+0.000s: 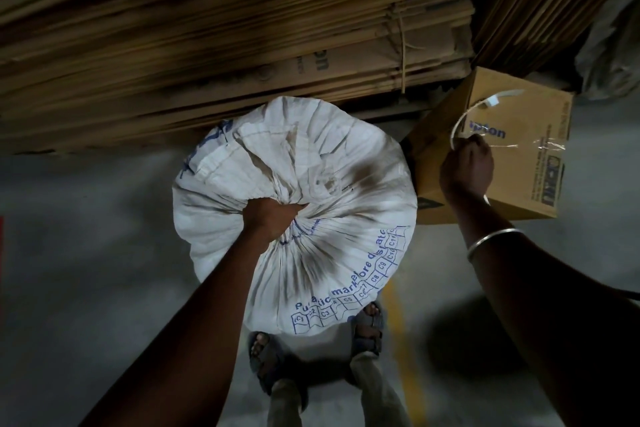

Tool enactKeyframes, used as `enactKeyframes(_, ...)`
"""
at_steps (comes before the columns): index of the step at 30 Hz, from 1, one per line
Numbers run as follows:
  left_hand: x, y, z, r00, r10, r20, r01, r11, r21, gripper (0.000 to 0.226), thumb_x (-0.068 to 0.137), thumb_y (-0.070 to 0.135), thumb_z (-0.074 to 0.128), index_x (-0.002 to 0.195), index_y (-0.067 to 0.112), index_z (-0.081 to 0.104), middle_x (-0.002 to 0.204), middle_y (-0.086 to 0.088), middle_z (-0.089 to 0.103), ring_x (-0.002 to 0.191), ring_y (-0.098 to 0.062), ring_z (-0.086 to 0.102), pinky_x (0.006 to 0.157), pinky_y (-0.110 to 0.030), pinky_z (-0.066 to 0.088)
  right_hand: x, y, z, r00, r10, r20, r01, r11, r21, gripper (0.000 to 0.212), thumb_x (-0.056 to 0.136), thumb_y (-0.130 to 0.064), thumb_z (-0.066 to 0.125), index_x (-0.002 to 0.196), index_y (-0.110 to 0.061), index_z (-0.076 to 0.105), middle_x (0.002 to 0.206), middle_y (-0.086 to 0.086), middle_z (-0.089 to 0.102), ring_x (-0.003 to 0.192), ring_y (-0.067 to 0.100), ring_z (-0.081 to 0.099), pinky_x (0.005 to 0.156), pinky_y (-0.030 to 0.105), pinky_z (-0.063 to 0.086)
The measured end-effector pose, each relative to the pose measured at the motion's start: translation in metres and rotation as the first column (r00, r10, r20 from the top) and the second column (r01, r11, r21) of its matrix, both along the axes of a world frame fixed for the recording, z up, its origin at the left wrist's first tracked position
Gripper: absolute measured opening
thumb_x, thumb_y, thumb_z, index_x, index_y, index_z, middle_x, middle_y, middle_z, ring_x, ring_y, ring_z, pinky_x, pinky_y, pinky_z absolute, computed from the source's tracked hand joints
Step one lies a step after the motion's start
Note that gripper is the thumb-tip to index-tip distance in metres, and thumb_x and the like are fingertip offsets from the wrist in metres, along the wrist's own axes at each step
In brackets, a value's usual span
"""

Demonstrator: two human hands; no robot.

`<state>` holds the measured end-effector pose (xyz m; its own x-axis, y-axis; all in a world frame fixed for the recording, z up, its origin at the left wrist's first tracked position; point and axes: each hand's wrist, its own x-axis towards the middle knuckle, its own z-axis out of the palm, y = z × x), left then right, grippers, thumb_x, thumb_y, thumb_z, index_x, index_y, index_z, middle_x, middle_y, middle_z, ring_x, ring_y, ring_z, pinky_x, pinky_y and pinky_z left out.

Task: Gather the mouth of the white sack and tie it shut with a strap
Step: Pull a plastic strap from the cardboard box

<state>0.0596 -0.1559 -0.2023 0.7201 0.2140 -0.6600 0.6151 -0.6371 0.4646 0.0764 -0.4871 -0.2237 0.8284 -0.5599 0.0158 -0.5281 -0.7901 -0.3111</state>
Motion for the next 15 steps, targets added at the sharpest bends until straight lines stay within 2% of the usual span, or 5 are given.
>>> enactKeyframes(2, 0.001, 0.003, -0.001, 0.999, 0.042, 0.016, -0.041, 0.998, -0.052, 0.097, 0.03, 0.076, 0.068, 0.094, 0.003, 0.076, 0.106, -0.014, 0.076, 0.108, -0.027, 0.069, 0.1, -0.044, 0.053, 0.002, 0.009, -0.002, 0.999, 0.031, -0.034, -0.029, 0.998, 0.059, 0.032, 0.081, -0.005, 0.046, 0.096, 0.008, 0.071, 0.099, 0.031, 0.069, 0.095, 0.045, 0.065, 0.081, 0.043, 0.052)
enactKeyframes(6, -0.001, 0.002, 0.011, 0.997, 0.056, -0.046, -0.059, 0.996, -0.061, 0.051, 0.054, 0.057, 0.085, 0.072, 0.011, 0.071, 0.082, -0.011, 0.076, 0.091, -0.022, 0.07, 0.091, -0.035, 0.055, 0.002, 0.045, -0.002, 0.985, 0.12, -0.126, -0.105, 0.987, 0.121, 0.024, 0.09, -0.016, 0.055, 0.101, -0.005, 0.074, 0.105, 0.028, 0.071, 0.093, 0.043, 0.069, 0.077, 0.041, 0.053)
enactKeyframes(11, -0.006, 0.012, 0.013, 0.995, 0.097, -0.017, -0.099, 0.977, -0.189, 0.05, 0.066, 0.036, 0.087, 0.105, 0.007, 0.076, 0.111, -0.009, 0.075, 0.11, -0.021, 0.068, 0.104, -0.041, 0.051, 0.004, 0.107, 0.008, 0.972, 0.236, 0.006, -0.227, 0.929, 0.291, 0.026, 0.094, -0.018, 0.058, 0.114, -0.008, 0.073, 0.111, 0.019, 0.074, 0.104, 0.036, 0.069, 0.09, 0.037, 0.053)
enactKeyframes(13, -0.008, 0.016, 0.016, 0.998, 0.059, 0.004, -0.057, 0.977, -0.207, 0.041, 0.081, 0.023, 0.08, 0.118, 0.006, 0.071, 0.122, -0.008, 0.071, 0.121, -0.019, 0.061, 0.105, -0.031, 0.046, 0.002, 0.128, 0.012, 0.982, 0.173, 0.082, -0.191, 0.897, 0.399, 0.024, 0.093, -0.018, 0.06, 0.109, -0.008, 0.074, 0.104, 0.014, 0.076, 0.096, 0.033, 0.071, 0.088, 0.04, 0.055)
enactKeyframes(15, -0.011, 0.021, 0.019, 1.0, 0.008, -0.015, -0.011, 0.984, -0.178, 0.036, 0.091, 0.019, 0.069, 0.123, 0.004, 0.067, 0.129, -0.011, 0.067, 0.127, -0.022, 0.057, 0.1, -0.027, 0.042, -0.001, 0.145, 0.018, 0.981, -0.066, 0.18, -0.083, 0.703, 0.707, 0.021, 0.092, -0.014, 0.06, 0.105, -0.004, 0.073, 0.088, 0.008, 0.076, 0.072, 0.024, 0.071, 0.074, 0.042, 0.057)
